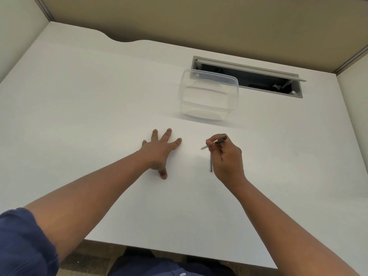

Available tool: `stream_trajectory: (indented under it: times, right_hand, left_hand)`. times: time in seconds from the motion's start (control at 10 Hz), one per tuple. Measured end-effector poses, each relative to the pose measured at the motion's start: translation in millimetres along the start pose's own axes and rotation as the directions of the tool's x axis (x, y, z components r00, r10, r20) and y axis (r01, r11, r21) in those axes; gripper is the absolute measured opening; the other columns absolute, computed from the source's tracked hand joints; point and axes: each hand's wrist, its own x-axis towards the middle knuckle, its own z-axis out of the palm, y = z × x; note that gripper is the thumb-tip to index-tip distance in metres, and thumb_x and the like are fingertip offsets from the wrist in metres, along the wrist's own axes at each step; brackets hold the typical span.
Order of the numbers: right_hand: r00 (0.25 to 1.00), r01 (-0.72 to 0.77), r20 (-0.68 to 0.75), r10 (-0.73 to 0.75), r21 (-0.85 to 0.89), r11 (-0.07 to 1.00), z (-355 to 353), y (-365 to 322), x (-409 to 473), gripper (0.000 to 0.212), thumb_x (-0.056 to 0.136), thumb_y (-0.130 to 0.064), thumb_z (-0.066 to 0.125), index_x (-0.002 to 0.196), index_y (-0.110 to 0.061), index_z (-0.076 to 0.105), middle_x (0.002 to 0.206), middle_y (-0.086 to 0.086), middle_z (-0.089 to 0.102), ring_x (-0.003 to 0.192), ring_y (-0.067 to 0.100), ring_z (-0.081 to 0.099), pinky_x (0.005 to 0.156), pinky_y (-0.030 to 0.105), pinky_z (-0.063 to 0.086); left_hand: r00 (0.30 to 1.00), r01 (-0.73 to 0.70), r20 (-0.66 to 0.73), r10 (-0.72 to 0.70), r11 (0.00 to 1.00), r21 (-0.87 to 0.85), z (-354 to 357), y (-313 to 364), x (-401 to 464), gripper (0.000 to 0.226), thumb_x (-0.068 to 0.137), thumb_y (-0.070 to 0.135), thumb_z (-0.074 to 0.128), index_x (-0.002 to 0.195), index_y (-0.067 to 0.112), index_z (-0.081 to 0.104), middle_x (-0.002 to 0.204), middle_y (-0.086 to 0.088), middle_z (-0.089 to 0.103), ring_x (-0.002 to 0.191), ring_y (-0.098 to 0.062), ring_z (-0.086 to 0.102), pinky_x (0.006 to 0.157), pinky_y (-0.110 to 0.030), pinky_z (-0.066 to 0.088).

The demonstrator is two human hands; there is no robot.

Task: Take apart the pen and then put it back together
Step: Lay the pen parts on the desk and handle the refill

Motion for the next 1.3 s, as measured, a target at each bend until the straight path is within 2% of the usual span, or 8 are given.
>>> stream_trajectory:
  times: [0.1,0.2,0.4,0.7,0.8,0.9,1.0,1.3]
  right_hand:
    - [0.995,-0.029,0.095,0.036,-0.071,0.997,10.9,13.0,-7.0,0.01,0.099,-0.017,0.054,0.09,-0.022,0.057,0.075,-0.002,0.067,0.064,0.016,0.058,0.076,0.034,0.05]
    - [0.983,-0.083,0.156,0.098,-0.098,0.992,14.6,18.9,-5.1,0.015,0.099,-0.016,0.052,0.087,-0.025,0.052,0.072,0.005,0.065,0.063,0.027,0.054,0.075,0.041,0.047]
    - [0.991,-0.053,0.118,0.058,-0.05,0.997,10.0,14.8,-9.1,0.011,0.103,-0.014,0.054,0.093,-0.017,0.058,0.072,-0.028,0.062,0.058,0.006,0.054,0.07,0.034,0.036]
    - [0.993,-0.053,0.101,0.053,0.002,0.999,4.1,3.2,-4.4,0.009,0.1,-0.021,0.061,0.095,-0.014,0.059,0.075,-0.008,0.062,0.062,0.006,0.056,0.06,0.016,0.039]
    - [0.994,-0.061,0.093,0.059,0.014,0.998,2.4,2.4,-3.0,0.008,0.099,-0.025,0.061,0.096,-0.018,0.058,0.073,-0.01,0.061,0.058,0.007,0.054,0.06,0.023,0.044]
    - [0.994,-0.068,0.09,0.066,0.016,0.998,1.6,3.8,-0.6,0.006,0.099,-0.03,0.061,0.097,-0.024,0.058,0.072,-0.013,0.06,0.057,0.009,0.054,0.061,0.037,0.053]
    - [0.993,-0.067,0.098,0.066,0.001,0.998,1.6,4.3,-0.1,0.007,0.098,-0.033,0.061,0.1,-0.028,0.059,0.077,-0.014,0.064,0.066,0.012,0.059,0.065,0.044,0.056]
    - [0.993,-0.03,0.112,0.03,0.0,1.0,-0.5,2.7,-2.5,0.005,0.099,-0.033,0.061,0.098,-0.031,0.057,0.082,-0.009,0.068,0.072,0.016,0.064,0.066,0.042,0.055]
  left_hand:
    - [1.0,-0.001,0.0,0.001,1.0,0.005,-0.3,0.2,-0.6,0.144,0.056,0.033,0.095,0.154,0.049,-0.01,0.163,0.006,-0.03,0.149,-0.04,-0.023,0.116,-0.07,0.014]
    - [1.0,0.001,-0.005,-0.001,1.0,0.007,-1.2,0.7,-0.7,0.143,0.057,0.033,0.095,0.154,0.048,-0.01,0.164,0.006,-0.029,0.15,-0.04,-0.023,0.116,-0.069,0.014]
    - [1.0,0.0,-0.002,0.0,1.0,0.005,-0.8,0.2,-2.1,0.143,0.056,0.034,0.095,0.154,0.048,-0.01,0.164,0.006,-0.029,0.15,-0.04,-0.023,0.116,-0.069,0.014]
    - [1.0,0.008,0.007,-0.008,1.0,-0.004,-0.7,1.6,-3.2,0.143,0.058,0.032,0.094,0.154,0.048,-0.01,0.163,0.006,-0.03,0.149,-0.039,-0.025,0.117,-0.069,0.011]
    - [1.0,0.008,0.012,-0.008,1.0,-0.01,-1.2,2.3,-4.6,0.141,0.059,0.031,0.094,0.155,0.047,-0.009,0.164,0.006,-0.028,0.149,-0.038,-0.025,0.117,-0.068,0.01]
    - [1.0,-0.014,-0.016,0.013,0.999,-0.048,-0.2,5.5,-5.8,0.131,0.06,0.041,0.092,0.157,0.042,0.004,0.167,0.003,-0.016,0.152,-0.036,-0.017,0.118,-0.063,0.013]
    - [0.975,-0.154,-0.187,0.121,0.973,-0.172,4.3,21.3,-5.5,0.103,0.067,0.051,0.085,0.153,0.033,0.032,0.162,0.002,0.025,0.149,-0.026,0.019,0.116,-0.044,0.032]
    - [0.895,-0.374,-0.424,0.136,0.747,-0.549,17.5,64.0,0.7,0.028,0.084,0.034,0.074,0.112,0.031,0.07,0.11,0.01,0.068,0.097,-0.009,0.063,0.089,-0.038,0.055]
